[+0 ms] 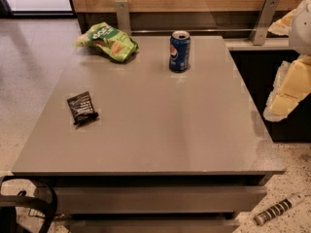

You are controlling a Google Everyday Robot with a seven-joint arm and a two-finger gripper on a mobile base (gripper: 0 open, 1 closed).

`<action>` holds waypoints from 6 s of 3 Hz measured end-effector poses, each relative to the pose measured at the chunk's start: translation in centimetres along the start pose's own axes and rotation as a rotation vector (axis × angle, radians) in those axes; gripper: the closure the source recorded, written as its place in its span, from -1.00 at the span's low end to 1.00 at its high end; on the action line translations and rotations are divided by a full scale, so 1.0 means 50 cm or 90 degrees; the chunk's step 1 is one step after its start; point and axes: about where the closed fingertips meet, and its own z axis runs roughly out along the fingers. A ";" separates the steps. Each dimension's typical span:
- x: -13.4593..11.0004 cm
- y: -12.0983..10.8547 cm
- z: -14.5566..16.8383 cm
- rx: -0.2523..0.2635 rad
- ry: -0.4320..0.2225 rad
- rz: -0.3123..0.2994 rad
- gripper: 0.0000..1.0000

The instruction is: Knock pepsi can over

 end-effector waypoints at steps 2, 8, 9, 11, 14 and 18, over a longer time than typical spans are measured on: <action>0.021 -0.089 0.066 0.053 -0.154 0.124 -1.00; -0.177 -0.385 0.223 0.112 -0.639 0.222 -1.00; -0.208 -0.406 0.281 0.075 -0.676 0.231 -1.00; -0.236 -0.423 0.393 0.028 -0.701 0.273 -1.00; -0.268 -0.432 0.491 -0.020 -0.721 0.300 -0.70; -0.292 -0.425 0.496 -0.031 -0.724 0.294 1.00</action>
Offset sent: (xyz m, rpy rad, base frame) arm 0.1509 -0.0340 0.0223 0.6564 -0.5332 -0.2315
